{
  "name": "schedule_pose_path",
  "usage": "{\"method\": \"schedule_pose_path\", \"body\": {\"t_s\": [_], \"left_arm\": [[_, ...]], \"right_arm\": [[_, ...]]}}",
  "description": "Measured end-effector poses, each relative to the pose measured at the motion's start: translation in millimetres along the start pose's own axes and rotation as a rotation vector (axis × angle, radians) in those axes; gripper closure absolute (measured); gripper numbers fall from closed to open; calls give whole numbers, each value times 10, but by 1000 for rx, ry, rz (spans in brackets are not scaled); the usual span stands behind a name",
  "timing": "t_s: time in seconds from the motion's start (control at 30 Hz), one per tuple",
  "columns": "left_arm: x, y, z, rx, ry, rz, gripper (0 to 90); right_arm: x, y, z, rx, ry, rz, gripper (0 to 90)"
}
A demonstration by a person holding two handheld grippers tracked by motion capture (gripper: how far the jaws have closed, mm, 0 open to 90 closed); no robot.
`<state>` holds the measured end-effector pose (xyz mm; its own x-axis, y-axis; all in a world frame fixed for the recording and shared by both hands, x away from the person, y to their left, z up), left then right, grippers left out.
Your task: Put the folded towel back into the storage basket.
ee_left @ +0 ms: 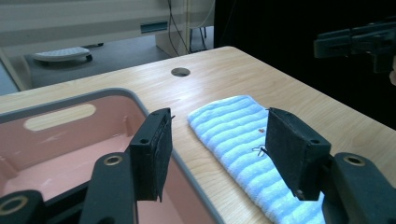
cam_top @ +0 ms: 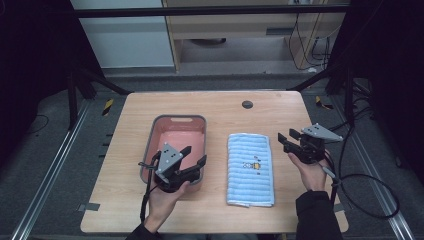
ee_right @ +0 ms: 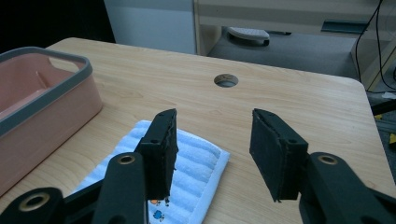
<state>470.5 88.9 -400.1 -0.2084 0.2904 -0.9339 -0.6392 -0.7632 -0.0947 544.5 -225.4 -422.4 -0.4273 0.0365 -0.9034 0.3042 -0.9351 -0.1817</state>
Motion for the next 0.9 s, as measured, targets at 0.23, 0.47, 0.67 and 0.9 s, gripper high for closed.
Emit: {"method": "schedule_pose_path", "body": {"t_s": [0.23,0.47,0.67,0.9], "left_arm": [[32,150,-155,24,-20,-11,427],[96,308,-309,43,-45,-27,432],[170,481,-457,64,-64,-33,424],[270,652,-593,87,-89,-47,426]], "right_arm": [[-22,7,-68,14,-21,13,537],[-14,37,-164,20,-35,8,491],[13,53,-261,23,-50,2,455],[58,91,-367,34,-74,11,423]]}}
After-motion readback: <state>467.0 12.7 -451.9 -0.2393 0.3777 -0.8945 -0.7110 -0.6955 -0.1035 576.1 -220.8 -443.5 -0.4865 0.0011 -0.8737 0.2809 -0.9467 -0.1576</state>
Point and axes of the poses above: each handheld gripper's, and its own axes: z roughly backward along the jaws, x roughly out of its underside, y roughly to its right, the point moved 7 cm from there along -z, roughly forward along the jaws, and after that the axes turned 8 degrees about -z, right-handed, at the moved point
